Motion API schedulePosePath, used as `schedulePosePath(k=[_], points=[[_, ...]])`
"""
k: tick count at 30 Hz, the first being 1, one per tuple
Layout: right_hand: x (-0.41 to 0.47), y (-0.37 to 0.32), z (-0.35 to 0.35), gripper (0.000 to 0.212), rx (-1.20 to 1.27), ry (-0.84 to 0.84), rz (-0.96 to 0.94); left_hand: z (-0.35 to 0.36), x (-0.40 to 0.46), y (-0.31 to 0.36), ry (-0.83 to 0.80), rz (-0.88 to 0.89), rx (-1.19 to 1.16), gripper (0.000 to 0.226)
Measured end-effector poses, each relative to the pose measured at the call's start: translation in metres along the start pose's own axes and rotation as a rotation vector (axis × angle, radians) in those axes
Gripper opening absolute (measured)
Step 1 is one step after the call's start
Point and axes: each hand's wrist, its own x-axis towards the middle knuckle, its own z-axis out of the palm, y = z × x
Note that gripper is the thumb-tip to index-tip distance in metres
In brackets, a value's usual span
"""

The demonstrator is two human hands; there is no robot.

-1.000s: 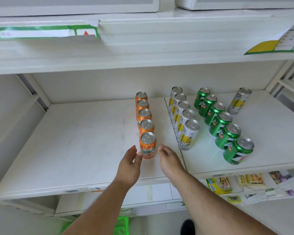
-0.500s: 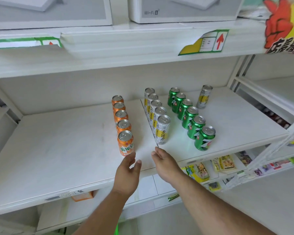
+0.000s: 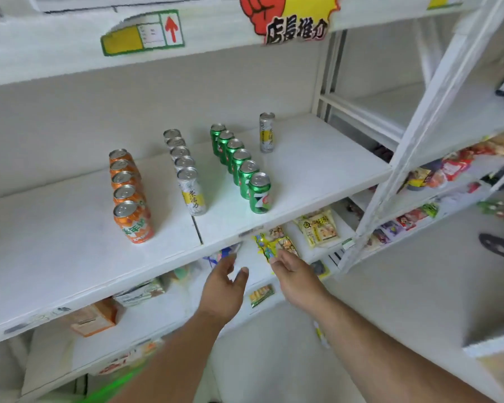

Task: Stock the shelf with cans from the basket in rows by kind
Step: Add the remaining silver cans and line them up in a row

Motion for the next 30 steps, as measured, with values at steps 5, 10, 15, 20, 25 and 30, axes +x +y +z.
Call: schedulePosePath(k=[5, 10, 15, 20, 25, 30], points=[[-0.044, 0.079, -0.068, 0.043, -0.072, 0.062, 0.145, 0.063, -0.036, -0.003, -0.145, -0.061, 0.124, 0.057], [-0.072, 0.141, -0.115, 0.048, -0.114, 0.172, 0.356, 0.103, -0.055, -0.008, -0.23, -0.104, 0.218, 0.06], [-0.079, 0.169, -0.129, 0.04, -0.099, 0.209, 0.448, 0.128, -0.046, -0.014, -0.299, -0.148, 0.248, 0.064], [-0.065, 0.172, -0.139, 0.048, -0.171, 0.166, 0.499, 0.152, -0.015, -0.019, -0.361, -0.207, 0.197, 0.067], [-0.035, 0.174, -0.151, 0.049, -0.265, 0.12, 0.544, 0.177, 0.012, -0.033, -0.414, -0.276, 0.145, 0.069], [-0.001, 0.172, -0.152, 0.047, -0.341, 0.069, 0.545, 0.187, 0.037, -0.039, -0.432, -0.327, 0.163, 0.071]])
